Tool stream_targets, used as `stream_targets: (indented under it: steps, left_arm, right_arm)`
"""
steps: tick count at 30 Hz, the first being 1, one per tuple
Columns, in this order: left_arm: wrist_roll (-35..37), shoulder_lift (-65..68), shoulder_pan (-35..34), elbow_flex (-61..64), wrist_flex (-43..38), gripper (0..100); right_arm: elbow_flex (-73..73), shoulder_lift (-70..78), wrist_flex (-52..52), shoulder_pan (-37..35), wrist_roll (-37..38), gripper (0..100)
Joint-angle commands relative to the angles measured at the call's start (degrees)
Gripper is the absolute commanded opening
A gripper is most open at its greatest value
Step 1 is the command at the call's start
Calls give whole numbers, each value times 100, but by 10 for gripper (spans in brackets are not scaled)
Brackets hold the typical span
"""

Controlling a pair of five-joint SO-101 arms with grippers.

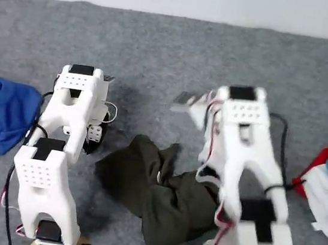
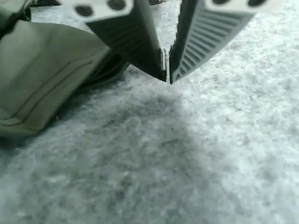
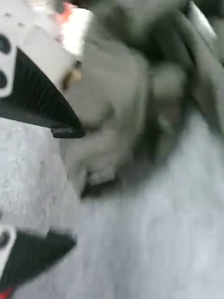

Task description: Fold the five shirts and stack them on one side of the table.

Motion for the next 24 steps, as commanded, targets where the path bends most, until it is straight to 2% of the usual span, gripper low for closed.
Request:
stream_targets:
  steps: [1, 5, 8, 10, 14, 15, 17, 19, 24]
  left_arm:
    - [-44, -308, 26, -127, 193, 14]
    - [-44, -308, -9, -127, 193, 14]
    - [-44, -308, -18, -127, 193, 14]
    - [-44, -308, -9, -127, 193, 14]
    - [-44, -343, 9, -22, 193, 14]
    - [-44, -343, 9, 40, 193, 14]
    - [-44, -343, 9, 207, 193, 14]
    - [-44, -308, -9, 365, 193, 14]
    - [-44, -334, -9, 488, 185, 14]
  right_arm:
    - [1055, -646, -505, -224, 255, 424]
    - [1345, -154, -1666, 110, 105, 423]
    - [1196, 637, -1974, 171, 114, 399]
    - [879, 1253, -2044, 171, 114, 322]
    - [-167, 2185, -1842, 189, -105, 36]
    - [-475, 2290, -1719, 189, -211, 0]
    - [-1099, 2316, -1376, 242, -255, 42]
    - [-1837, 2237, -1068, 268, -264, 3]
    - [-4009, 2070, -655, 576, -281, 9]
